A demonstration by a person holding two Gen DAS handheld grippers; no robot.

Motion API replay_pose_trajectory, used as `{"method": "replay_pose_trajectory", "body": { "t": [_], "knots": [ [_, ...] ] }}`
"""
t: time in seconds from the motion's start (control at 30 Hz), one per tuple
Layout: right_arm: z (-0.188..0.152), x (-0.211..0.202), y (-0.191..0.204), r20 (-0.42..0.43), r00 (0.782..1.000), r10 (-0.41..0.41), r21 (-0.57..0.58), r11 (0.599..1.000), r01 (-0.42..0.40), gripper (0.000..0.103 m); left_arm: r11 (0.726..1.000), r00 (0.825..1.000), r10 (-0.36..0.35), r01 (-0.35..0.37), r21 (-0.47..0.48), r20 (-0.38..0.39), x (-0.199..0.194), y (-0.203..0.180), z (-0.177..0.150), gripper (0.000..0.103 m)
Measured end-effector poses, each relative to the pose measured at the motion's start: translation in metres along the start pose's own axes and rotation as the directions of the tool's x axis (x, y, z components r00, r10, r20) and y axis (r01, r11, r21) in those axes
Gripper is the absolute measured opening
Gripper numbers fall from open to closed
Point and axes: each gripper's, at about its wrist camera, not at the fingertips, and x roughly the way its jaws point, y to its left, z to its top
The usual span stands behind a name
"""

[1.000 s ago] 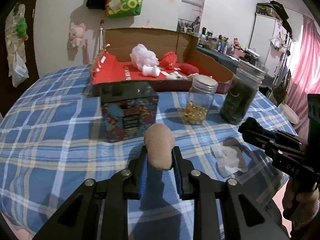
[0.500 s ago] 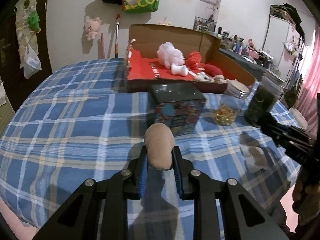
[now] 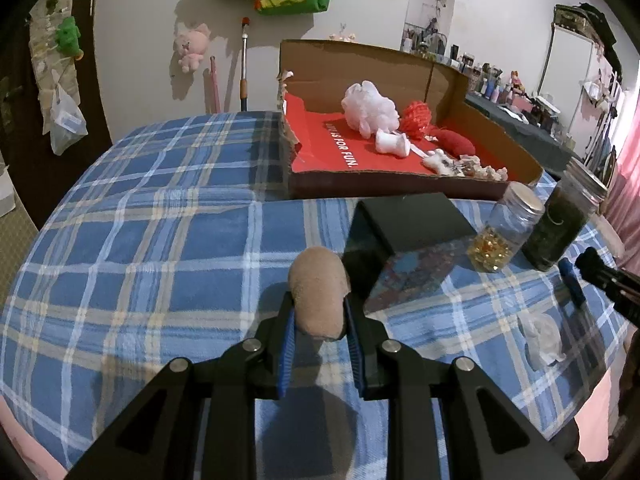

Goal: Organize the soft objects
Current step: 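Lift and carry the beige pad and black pompom over the box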

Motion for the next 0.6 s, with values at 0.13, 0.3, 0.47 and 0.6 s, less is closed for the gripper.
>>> {"method": "replay_pose_trajectory", "body": {
  "t": [0.13, 0.3, 0.47, 0.6],
  "knots": [
    [0.009, 0.005, -0.023, -0.013, 1.000, -0.001, 0.037, 0.999, 0.002, 0.028, 0.999, 1.000, -0.003, 0.002, 0.038, 0.006, 0.003, 0.004, 0.010, 0.025],
    [0.027, 0.015, -0.044, -0.012, 1.000, 0.029, 0.048, 0.998, -0.029, 0.028, 0.996, 0.999, -0.039, 0.038, 0.085, 0.011, 0.007, 0.004, 0.021, 0.025],
    [0.044, 0.025, -0.053, -0.003, 0.995, 0.100, 0.058, 0.993, -0.100, 0.028, 0.990, 0.996, -0.083, 0.081, 0.113, 0.021, 0.013, 0.007, 0.030, 0.025],
    [0.057, 0.035, -0.063, -0.001, 0.982, 0.187, 0.070, 0.980, -0.187, 0.028, 0.985, 0.993, -0.114, 0.110, 0.134, 0.023, 0.017, 0.010, 0.038, 0.025]
  ]
}}
